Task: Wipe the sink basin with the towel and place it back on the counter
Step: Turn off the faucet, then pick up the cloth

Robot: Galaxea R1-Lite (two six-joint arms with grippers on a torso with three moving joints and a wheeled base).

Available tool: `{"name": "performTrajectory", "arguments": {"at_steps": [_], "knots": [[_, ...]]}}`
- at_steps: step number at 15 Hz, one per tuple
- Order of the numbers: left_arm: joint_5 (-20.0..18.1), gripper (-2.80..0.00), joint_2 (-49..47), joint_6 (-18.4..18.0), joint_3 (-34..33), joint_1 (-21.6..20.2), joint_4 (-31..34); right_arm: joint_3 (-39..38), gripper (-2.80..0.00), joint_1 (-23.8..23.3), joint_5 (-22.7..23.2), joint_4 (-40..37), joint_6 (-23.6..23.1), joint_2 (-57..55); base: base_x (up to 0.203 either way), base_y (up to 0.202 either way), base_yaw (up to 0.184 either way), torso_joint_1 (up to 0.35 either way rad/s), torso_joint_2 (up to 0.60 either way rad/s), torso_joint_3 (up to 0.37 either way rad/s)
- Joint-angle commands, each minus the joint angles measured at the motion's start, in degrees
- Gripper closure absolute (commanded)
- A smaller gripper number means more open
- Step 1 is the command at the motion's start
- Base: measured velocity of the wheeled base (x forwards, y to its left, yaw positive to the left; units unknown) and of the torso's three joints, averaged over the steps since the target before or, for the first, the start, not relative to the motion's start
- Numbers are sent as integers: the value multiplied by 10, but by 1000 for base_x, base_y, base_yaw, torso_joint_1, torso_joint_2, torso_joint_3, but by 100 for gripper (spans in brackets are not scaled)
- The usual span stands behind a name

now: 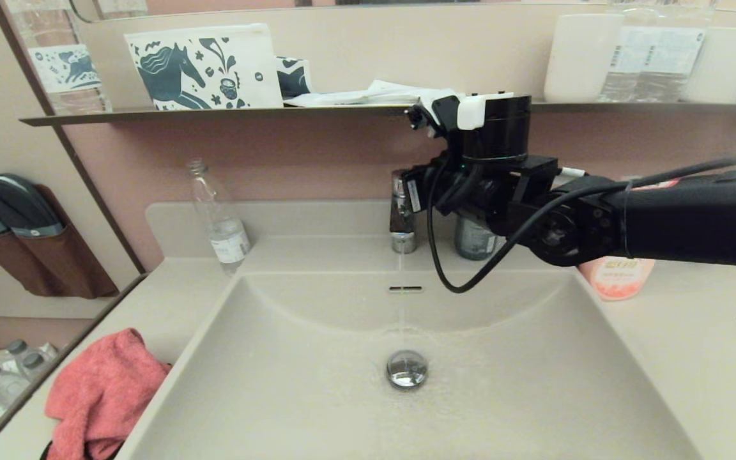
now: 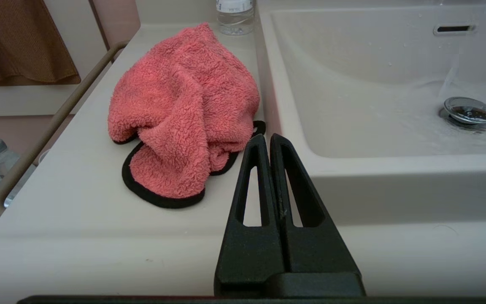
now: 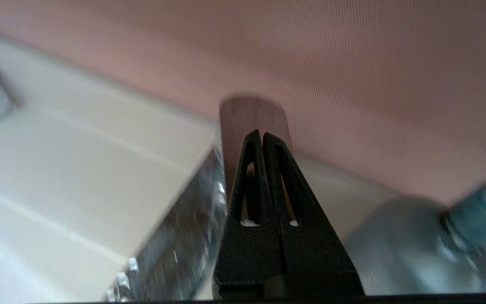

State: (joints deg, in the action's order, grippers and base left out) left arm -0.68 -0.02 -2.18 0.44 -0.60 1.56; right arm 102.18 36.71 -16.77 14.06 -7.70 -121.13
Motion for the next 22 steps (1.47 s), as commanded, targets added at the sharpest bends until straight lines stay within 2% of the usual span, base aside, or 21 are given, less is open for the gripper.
{"name": "performTrajectory", "arguments": {"at_steps": [1,5,9,14,19,22], "knots": [[0,0,0,0,0,0,0,-14,0,0,-1,-6,0,23,0,0,0,0,0,0],[0,0,0,0,0,0,0,-40,0,1,-1,-7,0,56,0,0,0,0,0,0],[0,0,0,0,0,0,0,-163,0,4,1,30,20,138,0,0,0,0,0,0],[0,0,0,0,0,0,0,-364,0,-1,2,81,42,292,0,0,0,0,0,0],[0,0,0,0,0,0,0,-462,0,-12,-1,82,51,392,0,0,0,0,0,0],[0,0,0,0,0,0,0,-520,0,-46,0,83,52,436,0,0,0,0,0,0]]}}
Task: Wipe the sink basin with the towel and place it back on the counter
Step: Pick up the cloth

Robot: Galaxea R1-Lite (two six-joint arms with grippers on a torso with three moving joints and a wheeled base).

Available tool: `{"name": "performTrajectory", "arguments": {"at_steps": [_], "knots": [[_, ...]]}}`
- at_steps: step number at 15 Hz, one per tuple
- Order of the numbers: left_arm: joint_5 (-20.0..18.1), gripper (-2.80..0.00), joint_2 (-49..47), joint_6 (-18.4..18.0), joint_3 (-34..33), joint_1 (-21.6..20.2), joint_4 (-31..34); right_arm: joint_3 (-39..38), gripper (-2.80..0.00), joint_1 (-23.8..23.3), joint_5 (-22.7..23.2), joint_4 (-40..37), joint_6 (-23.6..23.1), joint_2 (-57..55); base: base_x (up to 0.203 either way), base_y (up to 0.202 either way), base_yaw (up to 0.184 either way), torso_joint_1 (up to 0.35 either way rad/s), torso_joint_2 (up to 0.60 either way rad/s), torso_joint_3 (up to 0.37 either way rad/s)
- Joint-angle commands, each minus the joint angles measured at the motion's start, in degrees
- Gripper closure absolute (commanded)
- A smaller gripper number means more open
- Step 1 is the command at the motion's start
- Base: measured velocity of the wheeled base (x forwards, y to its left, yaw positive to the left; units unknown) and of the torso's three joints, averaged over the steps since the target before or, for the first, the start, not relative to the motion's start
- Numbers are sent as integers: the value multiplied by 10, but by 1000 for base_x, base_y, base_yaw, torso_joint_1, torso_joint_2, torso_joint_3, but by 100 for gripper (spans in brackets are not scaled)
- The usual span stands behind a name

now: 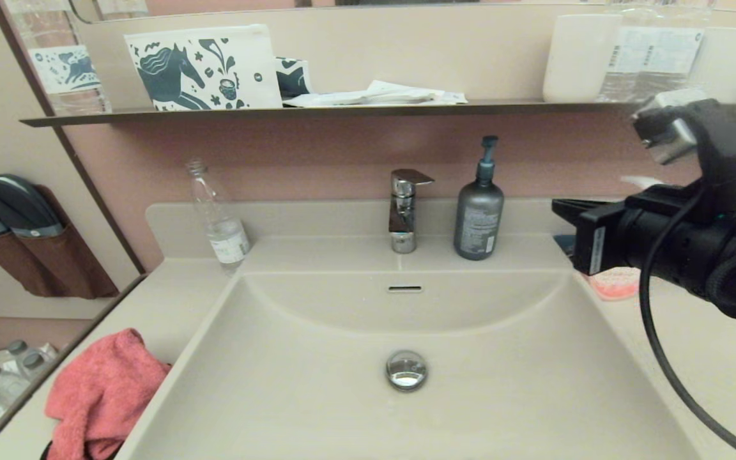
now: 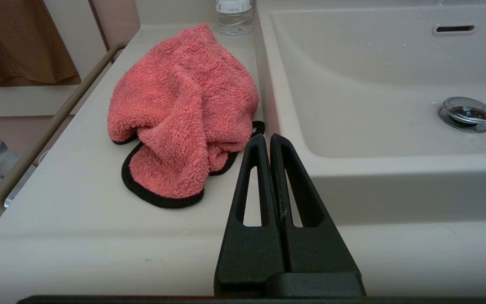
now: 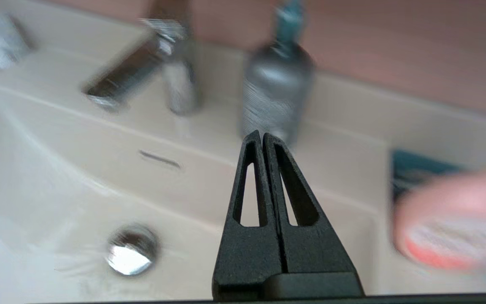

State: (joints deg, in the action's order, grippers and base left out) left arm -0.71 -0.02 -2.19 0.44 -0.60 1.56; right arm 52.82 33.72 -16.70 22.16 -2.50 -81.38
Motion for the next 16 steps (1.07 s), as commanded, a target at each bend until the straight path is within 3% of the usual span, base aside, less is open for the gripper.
{"name": "performTrajectory", "arguments": {"at_steps": [1,7,12,16], "knots": [[0,0,0,0,0,0,0,-39,0,-31,-1,2,0,52,0,0,0,0,0,0],[0,0,0,0,0,0,0,-127,0,-109,2,3,-1,124,0,0,0,0,0,0],[0,0,0,0,0,0,0,-157,0,-247,50,3,0,169,0,0,0,0,0,0],[0,0,0,0,0,0,0,-206,0,-299,43,2,-2,220,0,0,0,0,0,0]]}}
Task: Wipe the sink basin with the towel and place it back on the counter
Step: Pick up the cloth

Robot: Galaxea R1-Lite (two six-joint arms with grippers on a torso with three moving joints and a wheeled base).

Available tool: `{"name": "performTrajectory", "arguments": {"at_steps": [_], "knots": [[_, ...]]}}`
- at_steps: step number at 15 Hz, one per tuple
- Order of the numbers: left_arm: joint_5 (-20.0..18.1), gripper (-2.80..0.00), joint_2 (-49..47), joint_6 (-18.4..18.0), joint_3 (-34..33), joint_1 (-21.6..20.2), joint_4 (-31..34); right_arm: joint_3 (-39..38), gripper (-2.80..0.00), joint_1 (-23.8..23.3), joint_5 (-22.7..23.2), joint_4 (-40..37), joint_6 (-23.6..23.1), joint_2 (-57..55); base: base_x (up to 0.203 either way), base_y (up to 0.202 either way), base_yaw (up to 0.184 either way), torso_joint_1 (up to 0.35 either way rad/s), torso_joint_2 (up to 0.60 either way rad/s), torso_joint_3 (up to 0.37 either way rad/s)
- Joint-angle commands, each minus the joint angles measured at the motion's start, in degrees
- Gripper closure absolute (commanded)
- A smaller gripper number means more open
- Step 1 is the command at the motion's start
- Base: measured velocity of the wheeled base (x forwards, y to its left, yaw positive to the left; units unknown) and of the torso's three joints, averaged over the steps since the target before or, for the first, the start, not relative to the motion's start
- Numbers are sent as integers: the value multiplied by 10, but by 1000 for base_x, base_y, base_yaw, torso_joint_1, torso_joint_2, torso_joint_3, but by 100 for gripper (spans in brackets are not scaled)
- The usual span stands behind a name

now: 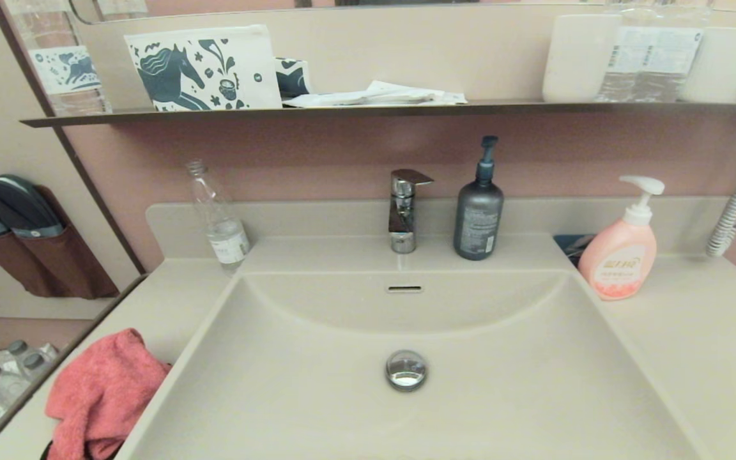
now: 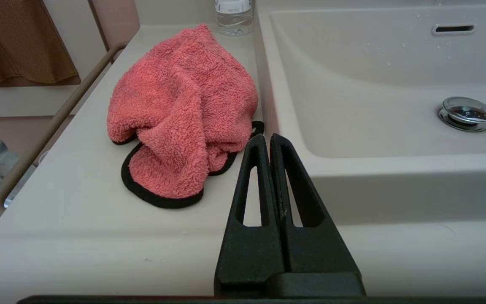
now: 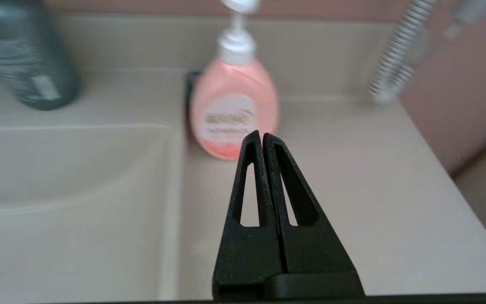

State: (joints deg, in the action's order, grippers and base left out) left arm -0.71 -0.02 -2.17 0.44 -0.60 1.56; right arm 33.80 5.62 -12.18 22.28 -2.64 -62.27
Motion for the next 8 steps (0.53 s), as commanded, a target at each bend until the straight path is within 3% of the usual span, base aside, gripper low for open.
{"name": "performTrajectory", "arguments": {"at_steps": [1,4,8], "knots": [[0,0,0,0,0,0,0,-28,0,-32,-3,1,0,45,0,0,0,0,0,0],[0,0,0,0,0,0,0,-73,0,-78,-5,1,0,120,0,0,0,0,0,0],[0,0,0,0,0,0,0,-130,0,-88,7,-26,0,275,0,0,0,0,0,0]]}}
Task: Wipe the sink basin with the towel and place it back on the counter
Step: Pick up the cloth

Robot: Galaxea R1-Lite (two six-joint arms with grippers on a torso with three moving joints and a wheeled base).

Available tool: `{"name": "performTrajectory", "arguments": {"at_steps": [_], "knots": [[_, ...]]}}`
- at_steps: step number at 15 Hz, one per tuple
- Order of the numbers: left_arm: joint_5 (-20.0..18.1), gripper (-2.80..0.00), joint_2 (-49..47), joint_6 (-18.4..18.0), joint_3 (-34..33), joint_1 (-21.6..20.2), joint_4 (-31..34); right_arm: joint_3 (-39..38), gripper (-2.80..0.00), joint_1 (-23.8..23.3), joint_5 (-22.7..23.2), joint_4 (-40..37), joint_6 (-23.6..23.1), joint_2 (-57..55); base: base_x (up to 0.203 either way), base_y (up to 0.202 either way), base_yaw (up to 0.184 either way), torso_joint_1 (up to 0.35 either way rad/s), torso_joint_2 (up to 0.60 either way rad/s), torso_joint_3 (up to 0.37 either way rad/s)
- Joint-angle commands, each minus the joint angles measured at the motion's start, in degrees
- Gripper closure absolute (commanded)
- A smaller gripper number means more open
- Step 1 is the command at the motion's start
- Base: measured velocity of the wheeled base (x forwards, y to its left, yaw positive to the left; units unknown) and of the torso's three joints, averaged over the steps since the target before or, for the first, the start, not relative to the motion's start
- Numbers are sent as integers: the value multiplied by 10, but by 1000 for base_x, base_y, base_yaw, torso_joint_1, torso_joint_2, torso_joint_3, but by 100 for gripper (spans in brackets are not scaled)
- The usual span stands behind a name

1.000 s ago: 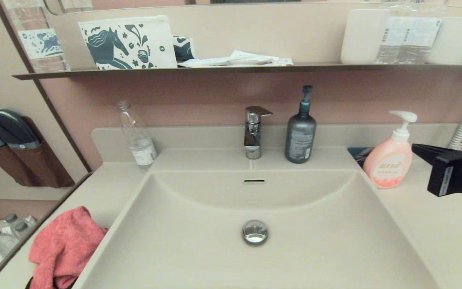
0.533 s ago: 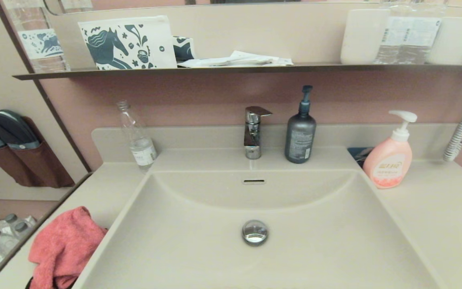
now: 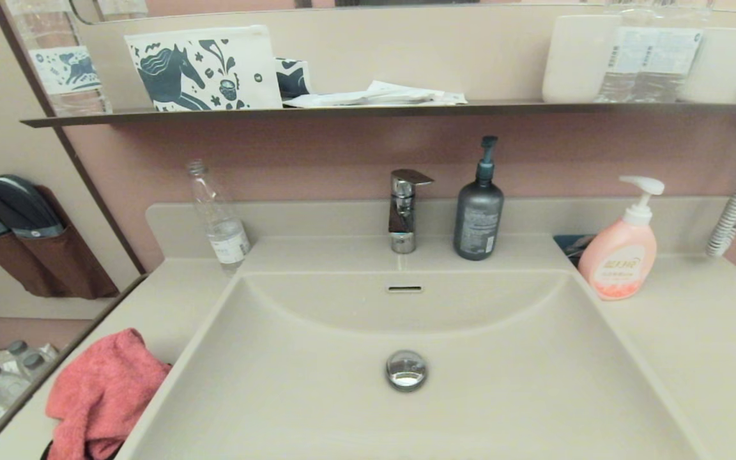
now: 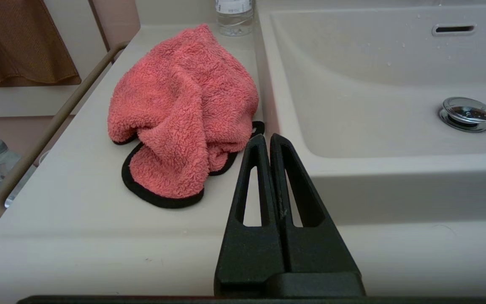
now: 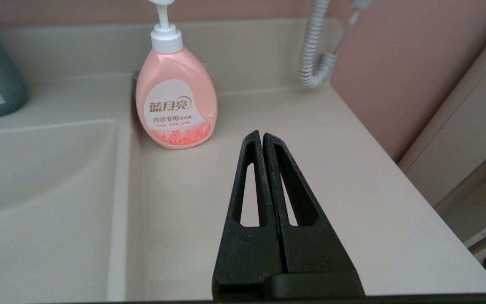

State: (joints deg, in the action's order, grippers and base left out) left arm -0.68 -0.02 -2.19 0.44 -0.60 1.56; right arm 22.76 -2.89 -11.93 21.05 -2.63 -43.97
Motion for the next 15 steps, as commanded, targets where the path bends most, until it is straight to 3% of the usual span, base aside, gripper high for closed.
{"name": "performTrajectory", "arguments": {"at_steps": [1,5,11,15], "knots": [[0,0,0,0,0,0,0,-25,0,-2,12,-42,2,122,0,0,0,0,0,0],[0,0,0,0,0,0,0,-34,0,-1,54,-190,24,251,0,0,0,0,0,0],[0,0,0,0,0,0,0,-55,0,23,74,-244,26,366,0,0,0,0,0,0],[0,0,0,0,0,0,0,-119,0,28,122,-271,21,440,0,0,0,0,0,0]]}}
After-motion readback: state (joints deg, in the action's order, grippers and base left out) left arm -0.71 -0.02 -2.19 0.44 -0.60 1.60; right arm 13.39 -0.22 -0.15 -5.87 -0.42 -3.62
